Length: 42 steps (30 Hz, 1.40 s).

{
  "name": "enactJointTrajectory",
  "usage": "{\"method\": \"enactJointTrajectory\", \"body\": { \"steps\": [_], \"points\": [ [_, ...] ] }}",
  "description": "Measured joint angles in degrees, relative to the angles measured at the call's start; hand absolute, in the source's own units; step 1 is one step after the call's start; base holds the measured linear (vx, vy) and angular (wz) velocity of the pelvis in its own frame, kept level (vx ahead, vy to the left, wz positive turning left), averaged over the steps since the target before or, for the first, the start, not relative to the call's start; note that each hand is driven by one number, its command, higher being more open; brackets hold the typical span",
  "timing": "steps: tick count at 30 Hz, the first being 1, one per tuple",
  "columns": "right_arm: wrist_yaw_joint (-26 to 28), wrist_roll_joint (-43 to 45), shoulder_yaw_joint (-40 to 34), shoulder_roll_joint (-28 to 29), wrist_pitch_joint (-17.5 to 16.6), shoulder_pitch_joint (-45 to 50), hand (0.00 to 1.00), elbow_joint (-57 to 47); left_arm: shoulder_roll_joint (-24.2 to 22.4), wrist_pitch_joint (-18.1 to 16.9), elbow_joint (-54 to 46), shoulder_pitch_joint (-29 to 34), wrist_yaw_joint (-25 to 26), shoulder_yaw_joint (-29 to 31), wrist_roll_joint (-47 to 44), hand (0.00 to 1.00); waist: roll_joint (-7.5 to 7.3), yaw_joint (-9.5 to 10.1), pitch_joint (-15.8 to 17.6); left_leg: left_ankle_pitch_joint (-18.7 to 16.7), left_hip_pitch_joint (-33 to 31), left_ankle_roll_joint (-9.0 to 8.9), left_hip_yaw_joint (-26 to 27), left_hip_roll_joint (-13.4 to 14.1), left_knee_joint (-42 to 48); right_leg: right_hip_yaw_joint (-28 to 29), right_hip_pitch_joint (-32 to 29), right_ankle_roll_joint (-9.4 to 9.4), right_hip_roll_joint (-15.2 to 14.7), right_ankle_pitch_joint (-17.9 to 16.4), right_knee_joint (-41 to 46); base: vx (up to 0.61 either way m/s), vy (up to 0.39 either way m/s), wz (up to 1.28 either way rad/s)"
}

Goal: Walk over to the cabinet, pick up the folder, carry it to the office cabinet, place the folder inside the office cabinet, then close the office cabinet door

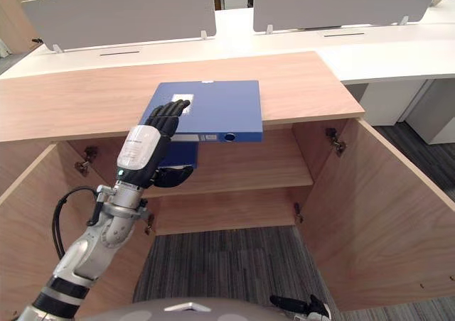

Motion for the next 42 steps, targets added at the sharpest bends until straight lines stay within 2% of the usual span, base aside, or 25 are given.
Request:
{"method": "enactJointTrajectory", "body": {
  "steps": [4, 12, 13, 18, 26, 31, 34, 37, 40, 42],
  "points": [
    [0.0, 0.0, 0.0, 0.0, 0.1, 0.0, 1.00, 0.1, 0.0, 2.2, 1.6, -2.8, 0.5, -1.4, 2.9, 1.00, -0.16, -0.63, -0.1, 0.0, 0.0, 0.00, 0.0, 0.0, 0.0, 0.0, 0.0, 0.03, 0.0, 0.1, -0.2, 0.00, 0.000, 0.00],
    [0.0, 0.3, -0.1, 0.0, 0.2, -0.7, 1.00, 0.1, 0.0, 4.0, 9.4, -9.7, 0.7, -4.3, 6.3, 1.00, -0.21, -1.46, -0.1, 0.0, -0.4, 0.00, 0.5, 0.0, 0.0, 0.9, 0.0, 0.07, 0.1, 1.4, -1.8, -0.01, -0.009, -0.06],
    [0.0, 0.3, -0.1, 0.0, 0.3, -0.7, 1.00, 0.1, 0.0, 4.4, 9.9, -10.2, 0.7, -4.3, 6.5, 0.00, -0.22, -1.54, -0.1, 0.0, -0.4, 0.00, 0.5, 0.0, 0.0, 1.0, 0.0, 0.08, 0.1, 1.5, -1.9, -0.02, -0.009, -0.04],
    [0.0, 0.5, -0.1, 0.0, 0.9, -0.8, 1.00, 0.1, 0.2, 5.9, 14.8, -13.6, 0.7, -4.3, 7.4, 0.00, -0.34, -2.23, 0.0, 0.0, -0.4, 0.00, 0.6, 0.0, 0.0, 1.1, -0.1, 0.12, 0.1, 1.6, -2.0, 0.00, 0.000, 0.00],
    [0.1, 0.6, -0.2, 0.0, 1.0, -1.6, 1.00, 0.1, 1.1, 7.1, 15.6, -18.5, 2.9, -4.2, 7.7, 0.00, -0.69, -2.65, 0.2, 0.0, -0.5, -0.01, 0.8, 0.0, 0.0, 1.3, -0.1, 0.24, 0.1, 2.0, -2.4, -0.01, -0.002, -0.01],
    [0.1, 0.8, -0.2, 0.0, 1.0, -1.7, 1.00, 0.1, 1.2, 7.3, 15.0, -18.7, 3.6, -3.1, 9.8, 0.00, -0.60, -2.80, 0.2, 0.0, -0.5, -0.02, 0.9, 0.0, 0.0, 1.3, -0.1, 0.25, 0.1, 2.0, -2.8, 0.00, 0.000, 0.00],
    [0.1, 1.0, -0.1, 0.0, 1.0, -1.8, 1.00, 0.1, 0.2, 7.3, 13.0, -17.5, 3.4, -2.4, 9.5, 0.00, -0.66, -2.80, 0.2, -0.1, -0.6, -0.09, 0.8, 0.0, 0.0, 1.2, -0.1, 0.27, 0.1, 2.1, -2.9, 0.00, 0.000, 0.00],
    [0.1, 1.7, 0.1, 0.0, 1.0, -1.9, 1.00, 0.0, -2.3, 7.1, 7.5, -13.6, 3.5, -1.6, 8.2, 0.00, -0.79, -2.78, 0.3, -0.2, -0.7, -0.15, 0.8, 0.0, 0.0, 1.2, -0.1, 0.28, 0.1, 2.1, -3.1, 0.00, 0.000, 0.00],
    [0.0, 2.7, 1.2, 0.0, 0.8, -2.2, 1.00, 0.0, -5.1, 5.2, 0.9, -10.0, 3.3, -1.8, 3.6, 0.00, -0.84, -2.64, 0.3, -0.3, -0.9, -0.16, 0.8, 0.1, 0.0, 1.4, -0.1, 0.29, 0.1, 2.1, -3.2, 0.00, -0.004, -0.01],
    [-0.1, 2.8, 2.4, 0.3, 0.4, -2.2, 1.00, -0.1, -8.6, 3.6, -4.5, -8.0, 2.4, -3.0, -2.1, 0.00, -0.83, -2.34, 0.3, -0.3, -0.9, -0.19, 0.8, 0.1, 0.0, 1.7, -0.3, 0.29, 0.1, 2.1, -3.1, 0.00, -0.011, -0.06]
  ]
}}
